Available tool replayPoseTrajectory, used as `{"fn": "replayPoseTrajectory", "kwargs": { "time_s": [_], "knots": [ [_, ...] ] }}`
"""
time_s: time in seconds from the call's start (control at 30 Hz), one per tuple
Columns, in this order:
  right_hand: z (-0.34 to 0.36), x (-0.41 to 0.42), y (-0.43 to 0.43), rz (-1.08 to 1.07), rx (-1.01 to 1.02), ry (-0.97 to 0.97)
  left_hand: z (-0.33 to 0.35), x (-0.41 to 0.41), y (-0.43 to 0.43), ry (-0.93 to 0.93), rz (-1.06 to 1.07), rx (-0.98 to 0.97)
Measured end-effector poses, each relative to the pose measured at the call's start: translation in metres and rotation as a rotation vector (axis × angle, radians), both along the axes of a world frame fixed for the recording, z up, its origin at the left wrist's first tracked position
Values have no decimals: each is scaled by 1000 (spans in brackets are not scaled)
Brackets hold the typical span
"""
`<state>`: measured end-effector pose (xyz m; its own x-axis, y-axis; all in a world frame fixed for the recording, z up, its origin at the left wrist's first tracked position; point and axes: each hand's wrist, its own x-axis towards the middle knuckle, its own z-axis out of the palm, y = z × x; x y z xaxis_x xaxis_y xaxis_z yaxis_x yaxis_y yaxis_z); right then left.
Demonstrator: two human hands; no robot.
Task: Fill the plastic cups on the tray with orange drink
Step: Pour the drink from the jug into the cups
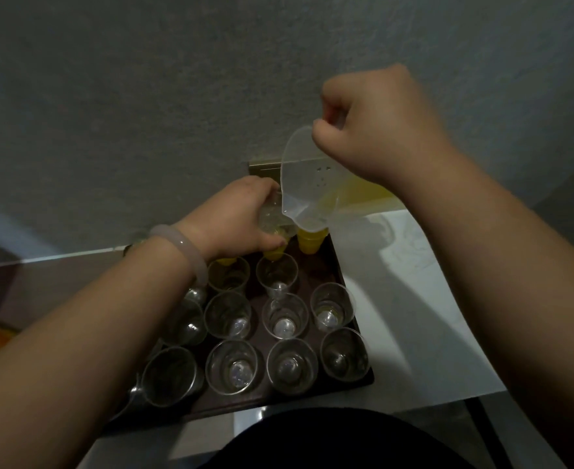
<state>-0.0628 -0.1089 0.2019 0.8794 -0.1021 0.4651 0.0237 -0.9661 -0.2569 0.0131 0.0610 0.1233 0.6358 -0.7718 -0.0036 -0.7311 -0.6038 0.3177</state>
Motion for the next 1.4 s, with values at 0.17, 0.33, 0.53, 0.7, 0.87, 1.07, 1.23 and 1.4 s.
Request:
{"fn": "replayPoseTrajectory", "kwargs": {
  "time_s": [0.17, 0.33, 0.53, 0.7, 0.87, 1.07, 1.23, 1.4],
  "knots": [
    [0, 1, 9, 47, -76, 25, -6, -4, 6, 61, 55, -64],
    [2, 1, 19, 60, -159, 48, -12, -5, 12, 75, 88, -88],
    [5, 2, 26, 65, -238, 77, -12, -3, 15, 89, 73, -116],
    [8, 1, 33, 112, -297, 97, -13, -4, 17, 70, 61, -107],
    [8, 1, 36, 131, -330, 88, -12, -6, 19, 56, 79, -101],
    [12, 0, 36, 167, -375, 60, -12, -9, 21, 51, 124, -82],
    [11, 0, 38, 177, -385, 38, -11, -14, 27, 50, 154, -76],
    [9, 0, 40, 202, -411, -25, -12, -17, 32, 63, 180, -92]
  ]
}}
